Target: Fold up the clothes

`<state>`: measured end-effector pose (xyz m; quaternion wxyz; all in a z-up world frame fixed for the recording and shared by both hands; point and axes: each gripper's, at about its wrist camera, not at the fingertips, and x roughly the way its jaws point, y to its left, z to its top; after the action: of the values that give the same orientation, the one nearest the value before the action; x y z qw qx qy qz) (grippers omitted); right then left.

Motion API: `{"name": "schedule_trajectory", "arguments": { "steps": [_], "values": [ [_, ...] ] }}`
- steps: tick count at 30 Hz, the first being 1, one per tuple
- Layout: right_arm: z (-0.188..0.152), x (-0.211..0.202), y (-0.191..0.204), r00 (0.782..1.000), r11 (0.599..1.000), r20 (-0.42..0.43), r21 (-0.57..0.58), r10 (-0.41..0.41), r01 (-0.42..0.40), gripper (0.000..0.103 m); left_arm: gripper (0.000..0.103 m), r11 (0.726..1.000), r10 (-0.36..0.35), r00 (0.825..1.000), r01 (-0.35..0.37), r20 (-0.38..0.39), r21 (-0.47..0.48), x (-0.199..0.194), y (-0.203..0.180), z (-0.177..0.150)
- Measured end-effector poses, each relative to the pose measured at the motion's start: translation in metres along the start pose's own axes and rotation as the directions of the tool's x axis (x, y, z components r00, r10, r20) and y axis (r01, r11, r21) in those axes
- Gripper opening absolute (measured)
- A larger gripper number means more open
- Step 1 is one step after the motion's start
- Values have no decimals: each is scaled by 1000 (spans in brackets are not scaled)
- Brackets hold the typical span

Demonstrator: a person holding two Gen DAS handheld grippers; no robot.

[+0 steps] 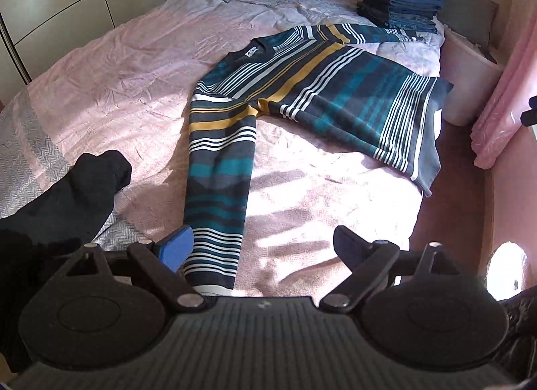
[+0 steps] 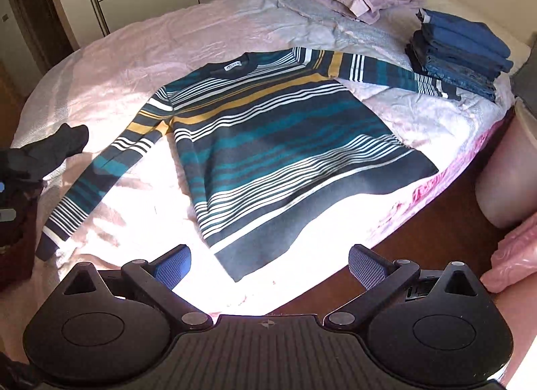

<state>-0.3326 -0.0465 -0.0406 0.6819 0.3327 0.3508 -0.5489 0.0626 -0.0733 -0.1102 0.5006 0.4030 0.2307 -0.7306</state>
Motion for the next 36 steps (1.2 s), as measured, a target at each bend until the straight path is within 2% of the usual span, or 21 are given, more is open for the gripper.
{"name": "schedule_trajectory", "arguments": {
  "steps": [6, 10, 13, 23, 36],
  "values": [
    [-9, -15, -5, 999, 999, -9, -34, -33, 32, 102, 89, 1000, -2, 1000, 2, 1, 2, -2, -20, 4],
    [-10, -21, -13, 999, 997, 0, -56, -52, 52, 102, 89, 999, 0, 1000, 0, 7, 46, -3, -38, 13],
    [-14, -21, -19, 999, 998, -13, -46, -38, 37, 102, 89, 998, 1, 1000, -2, 20, 64, -6, -45, 18],
    [-34, -12, -20, 998, 1000, -58, -8, 19, -19, 102, 89, 994, 19, 1000, -18, -8, 108, -8, -56, 16],
    [-41, -7, -4, 996, 999, -84, -27, 29, -32, 102, 89, 991, 8, 1000, -6, -11, 137, -12, -63, 15]
  ]
}}
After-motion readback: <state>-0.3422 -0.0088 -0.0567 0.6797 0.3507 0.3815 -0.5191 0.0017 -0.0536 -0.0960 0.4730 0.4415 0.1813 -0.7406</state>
